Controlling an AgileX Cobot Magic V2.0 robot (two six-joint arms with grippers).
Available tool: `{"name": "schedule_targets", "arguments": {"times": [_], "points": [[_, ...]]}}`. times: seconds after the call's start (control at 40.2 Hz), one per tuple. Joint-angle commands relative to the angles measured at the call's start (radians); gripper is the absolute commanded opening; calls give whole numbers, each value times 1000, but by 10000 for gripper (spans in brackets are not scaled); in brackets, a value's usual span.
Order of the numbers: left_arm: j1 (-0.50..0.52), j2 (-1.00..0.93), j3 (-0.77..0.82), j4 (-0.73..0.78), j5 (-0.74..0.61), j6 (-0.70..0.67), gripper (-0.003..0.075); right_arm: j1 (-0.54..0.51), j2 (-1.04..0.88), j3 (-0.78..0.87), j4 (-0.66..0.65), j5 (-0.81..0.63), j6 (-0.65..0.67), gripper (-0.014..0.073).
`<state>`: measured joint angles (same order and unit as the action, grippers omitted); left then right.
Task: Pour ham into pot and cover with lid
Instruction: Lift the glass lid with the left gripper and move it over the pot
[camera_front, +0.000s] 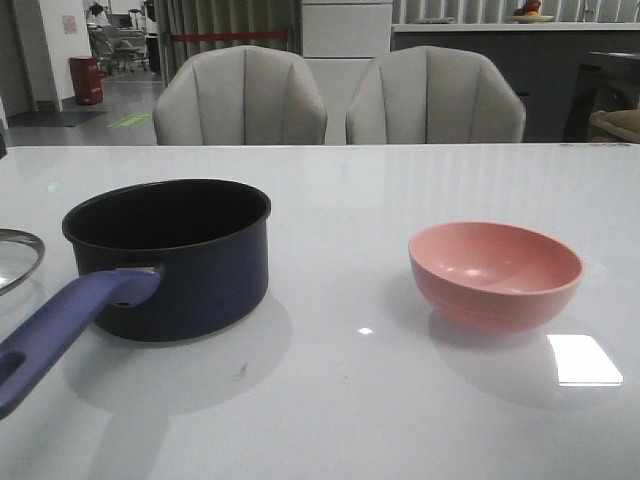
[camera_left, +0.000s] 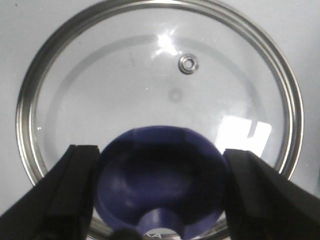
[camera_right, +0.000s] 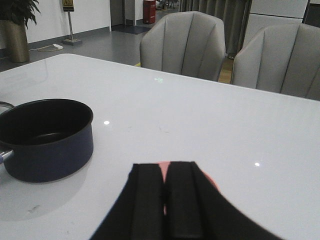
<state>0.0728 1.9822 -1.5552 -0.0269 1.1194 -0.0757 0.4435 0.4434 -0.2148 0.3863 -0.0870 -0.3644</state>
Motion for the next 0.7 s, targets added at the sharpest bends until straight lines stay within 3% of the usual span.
{"name": "schedule_targets", "arguments": {"times": [0.0, 0.349, 0.672], "points": [[2, -59, -75, -7, 32, 13, 277, 2, 4, -30, -2, -72, -7, 148], [-42, -133, -255, -97, 76, 76, 277, 2, 4, -30, -2, -72, -7, 148], [-284, -141, -346, -86, 133, 96, 277, 2, 4, -30, -2, -72, -7, 148]]}}
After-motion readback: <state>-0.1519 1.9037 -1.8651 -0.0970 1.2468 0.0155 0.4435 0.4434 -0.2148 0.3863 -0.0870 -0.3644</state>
